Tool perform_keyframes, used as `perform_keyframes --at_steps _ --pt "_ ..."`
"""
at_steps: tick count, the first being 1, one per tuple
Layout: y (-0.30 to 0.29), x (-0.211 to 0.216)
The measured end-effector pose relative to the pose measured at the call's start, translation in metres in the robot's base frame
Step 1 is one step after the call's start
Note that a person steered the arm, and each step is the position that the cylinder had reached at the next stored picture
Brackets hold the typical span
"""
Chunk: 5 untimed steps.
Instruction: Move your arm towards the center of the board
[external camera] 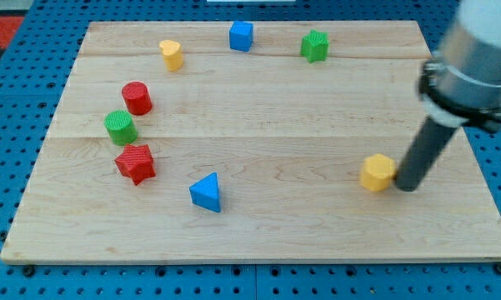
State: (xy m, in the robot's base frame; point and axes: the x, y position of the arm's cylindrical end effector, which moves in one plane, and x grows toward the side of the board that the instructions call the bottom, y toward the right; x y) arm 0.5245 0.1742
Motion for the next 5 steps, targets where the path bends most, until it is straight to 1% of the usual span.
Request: perform_keyframes --at_steps 1,2,3,4,5 --pt "0.037 -0.019" --pt "-0.001 -0.027" --pt "-0.072 0.007" --pt "-0.094 0.006" --pt "-0.107 -0.034"
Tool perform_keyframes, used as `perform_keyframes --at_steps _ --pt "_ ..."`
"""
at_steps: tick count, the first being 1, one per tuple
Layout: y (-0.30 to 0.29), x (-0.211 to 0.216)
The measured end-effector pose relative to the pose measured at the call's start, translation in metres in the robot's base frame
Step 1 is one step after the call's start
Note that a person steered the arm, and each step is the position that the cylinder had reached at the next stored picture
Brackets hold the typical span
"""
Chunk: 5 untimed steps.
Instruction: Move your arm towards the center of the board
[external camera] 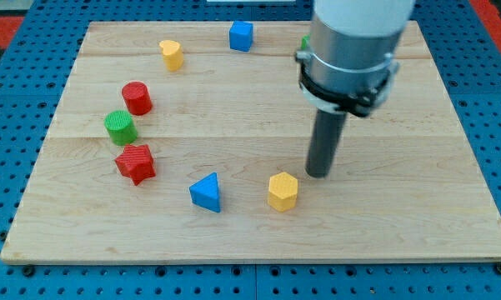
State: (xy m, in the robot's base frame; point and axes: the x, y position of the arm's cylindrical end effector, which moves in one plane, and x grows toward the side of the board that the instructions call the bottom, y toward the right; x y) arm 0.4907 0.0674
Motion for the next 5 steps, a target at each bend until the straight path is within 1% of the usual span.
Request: perform_keyframes --at_steps 1,2,3,5 --pt "-0.097 -0.015" --pt "-0.11 -0.034" --pt "-0.11 -0.055" --pt "-0.108 -0.063"
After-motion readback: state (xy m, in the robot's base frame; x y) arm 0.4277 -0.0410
